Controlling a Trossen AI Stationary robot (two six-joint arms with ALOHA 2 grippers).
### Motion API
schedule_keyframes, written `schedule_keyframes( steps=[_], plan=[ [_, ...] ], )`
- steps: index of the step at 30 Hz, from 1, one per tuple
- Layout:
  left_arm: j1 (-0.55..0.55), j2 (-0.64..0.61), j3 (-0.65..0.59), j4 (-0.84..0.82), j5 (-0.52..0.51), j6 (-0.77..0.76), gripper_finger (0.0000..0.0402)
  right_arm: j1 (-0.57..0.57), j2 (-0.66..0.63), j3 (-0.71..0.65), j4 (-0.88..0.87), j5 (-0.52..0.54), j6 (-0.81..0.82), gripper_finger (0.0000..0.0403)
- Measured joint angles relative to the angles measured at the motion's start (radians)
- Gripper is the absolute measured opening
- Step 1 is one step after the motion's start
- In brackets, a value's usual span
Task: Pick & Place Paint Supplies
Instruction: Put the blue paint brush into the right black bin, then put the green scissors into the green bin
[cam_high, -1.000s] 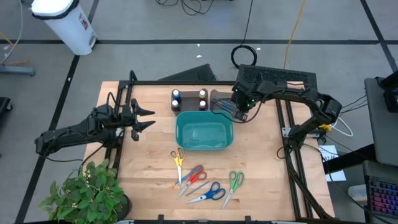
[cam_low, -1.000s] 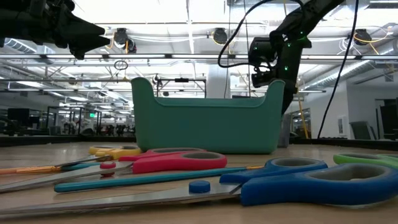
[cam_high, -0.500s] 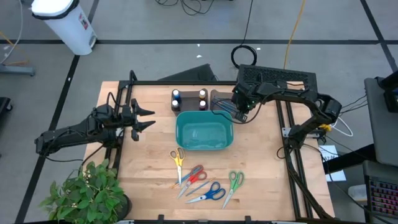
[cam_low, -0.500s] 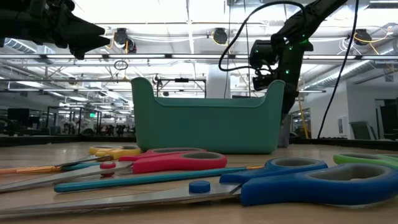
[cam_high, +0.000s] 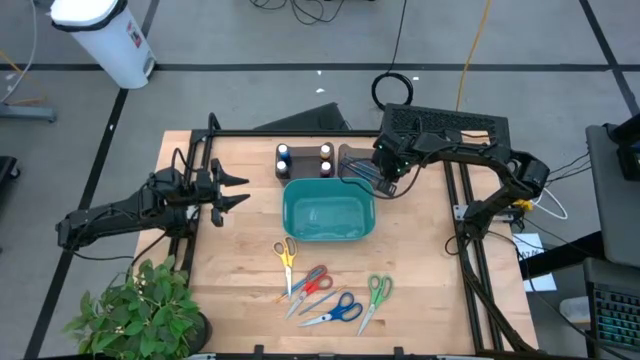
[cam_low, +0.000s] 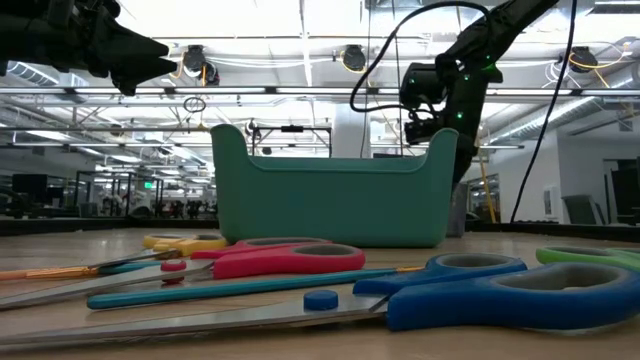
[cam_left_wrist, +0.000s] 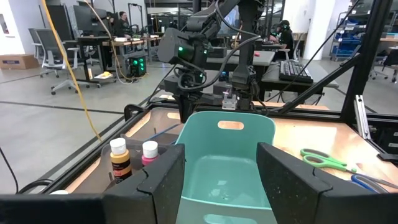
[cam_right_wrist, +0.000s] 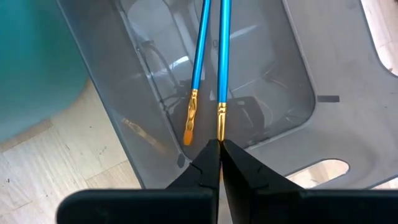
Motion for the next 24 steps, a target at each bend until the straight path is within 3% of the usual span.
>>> schedule_keyframes(
  steps=[9,24],
  plan=[
    [0.000,0.000,0.000,0.000,0.000,0.000,0.0207,0.000,0.000,0.000,0.015,-0.001,0.021,0.0004],
    [0.000,0.000,0.000,0.000,0.000,0.000,0.0207,0.000,0.000,0.000,0.023,0.000,0.022,0.0106]
  ],
)
